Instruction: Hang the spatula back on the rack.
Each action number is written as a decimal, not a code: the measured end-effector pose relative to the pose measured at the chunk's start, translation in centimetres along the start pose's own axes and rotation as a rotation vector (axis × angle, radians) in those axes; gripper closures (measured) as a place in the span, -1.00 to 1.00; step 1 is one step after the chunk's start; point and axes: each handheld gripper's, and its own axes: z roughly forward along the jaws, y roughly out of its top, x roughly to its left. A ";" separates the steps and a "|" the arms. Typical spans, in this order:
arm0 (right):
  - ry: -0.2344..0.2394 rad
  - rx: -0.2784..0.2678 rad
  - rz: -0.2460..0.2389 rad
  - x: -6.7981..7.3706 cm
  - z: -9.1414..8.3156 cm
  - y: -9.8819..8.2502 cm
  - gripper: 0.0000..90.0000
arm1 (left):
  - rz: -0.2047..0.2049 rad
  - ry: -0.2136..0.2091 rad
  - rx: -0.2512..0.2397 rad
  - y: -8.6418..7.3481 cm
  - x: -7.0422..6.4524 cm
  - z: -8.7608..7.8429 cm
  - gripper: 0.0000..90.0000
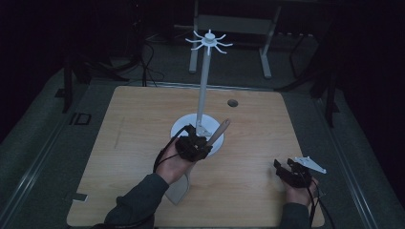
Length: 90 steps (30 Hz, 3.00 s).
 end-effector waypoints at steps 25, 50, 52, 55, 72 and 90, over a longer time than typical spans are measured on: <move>0.000 0.001 0.001 0.0 0.0 0.0 -0.14 | -0.122 0.125 -0.288 0.3 0.9 -2.9 0.67; -0.001 0.003 0.004 0.0 0.0 0.0 -0.16 | -0.145 0.180 -0.374 2.3 1.3 -4.3 0.67; -0.002 0.003 0.004 0.0 0.0 0.0 -0.16 | -0.142 0.186 -0.381 2.5 1.3 -4.5 0.67; -0.002 0.004 0.004 0.0 0.0 0.0 -0.16 | -0.143 0.192 -0.395 2.9 1.3 -4.8 0.67; 0.000 0.005 0.003 0.0 0.1 0.0 -0.16 | -0.165 0.237 -0.466 4.7 1.3 -6.0 0.67; 0.001 0.005 0.003 0.0 0.1 0.0 -0.16 | -0.173 0.293 -0.500 6.1 1.4 -6.8 0.67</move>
